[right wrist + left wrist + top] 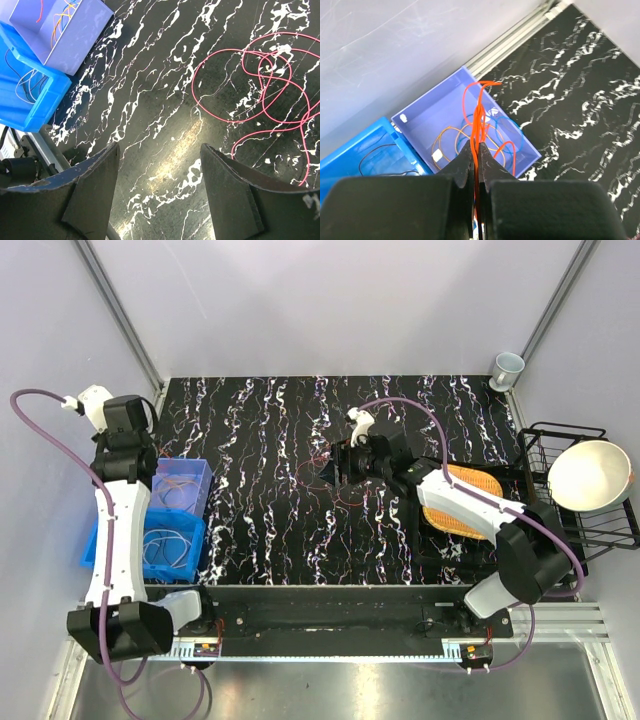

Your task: Untangle the cables

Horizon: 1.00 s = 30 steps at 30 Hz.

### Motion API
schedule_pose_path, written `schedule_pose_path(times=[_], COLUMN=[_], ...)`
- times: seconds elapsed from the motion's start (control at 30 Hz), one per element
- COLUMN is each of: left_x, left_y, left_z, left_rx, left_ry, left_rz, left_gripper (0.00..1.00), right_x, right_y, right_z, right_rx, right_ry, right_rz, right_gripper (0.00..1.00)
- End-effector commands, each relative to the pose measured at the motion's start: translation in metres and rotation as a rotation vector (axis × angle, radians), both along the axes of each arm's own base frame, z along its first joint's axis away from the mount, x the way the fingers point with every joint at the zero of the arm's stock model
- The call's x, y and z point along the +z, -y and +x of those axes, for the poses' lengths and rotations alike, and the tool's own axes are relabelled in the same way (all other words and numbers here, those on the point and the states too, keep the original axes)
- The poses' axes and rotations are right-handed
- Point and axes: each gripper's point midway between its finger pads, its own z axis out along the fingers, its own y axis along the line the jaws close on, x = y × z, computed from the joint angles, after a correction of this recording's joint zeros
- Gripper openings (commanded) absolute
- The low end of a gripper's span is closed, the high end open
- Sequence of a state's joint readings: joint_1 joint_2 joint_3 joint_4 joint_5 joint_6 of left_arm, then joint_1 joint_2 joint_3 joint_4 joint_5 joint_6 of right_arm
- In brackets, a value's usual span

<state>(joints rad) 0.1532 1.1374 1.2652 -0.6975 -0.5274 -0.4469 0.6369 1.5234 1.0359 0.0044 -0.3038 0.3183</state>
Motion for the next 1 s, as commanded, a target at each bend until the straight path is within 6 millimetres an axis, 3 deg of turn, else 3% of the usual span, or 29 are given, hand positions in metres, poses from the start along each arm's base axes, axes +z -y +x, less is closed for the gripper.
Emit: schedule_pose_path(times=[0.0, 0.13, 0.17, 0.23, 0.27, 0.67, 0.87, 0.97], left_x=[0.007, 0.001, -0.001, -0.003, -0.002, 0.002, 0.005, 0.004], left_y=[-0.015, -0.018, -0.019, -0.018, -0.017, -0.004, 0.036, 0.079], left_z=[0.009, 0.010, 0.011, 0.012, 0.012, 0.016, 0.036, 0.050], left_rx=[0.072, 0.085, 0.084, 0.069, 0.064, -0.036, -0.247, -0.400], left_ry=[0.087, 0.086, 0.082, 0.078, 0.083, 0.110, 0.142, 0.123], left_rz=[-0.010, -0.019, -0.023, -0.040, -0.042, -0.050, -0.083, -0.094], left_gripper=[0.00, 0.00, 0.13, 0.62, 0.98, 0.99, 0.99, 0.99], right_x=[0.006, 0.005, 0.004, 0.003, 0.004, 0.004, 0.001, -0.001], right_y=[0.005, 0.006, 0.006, 0.005, 0.006, 0.007, 0.013, 0.025], right_z=[0.015, 0.016, 0.016, 0.015, 0.016, 0.017, 0.022, 0.031], right_rx=[-0.038, -0.038, -0.037, -0.034, -0.036, -0.039, -0.077, -0.151], right_ry=[0.046, 0.034, 0.032, 0.026, 0.026, 0.023, 0.023, 0.029], right_rz=[0.013, 0.018, 0.018, 0.020, 0.022, 0.024, 0.014, -0.011], right_gripper=[0.71, 0.71, 0.71, 0.71, 0.71, 0.71, 0.71, 0.71])
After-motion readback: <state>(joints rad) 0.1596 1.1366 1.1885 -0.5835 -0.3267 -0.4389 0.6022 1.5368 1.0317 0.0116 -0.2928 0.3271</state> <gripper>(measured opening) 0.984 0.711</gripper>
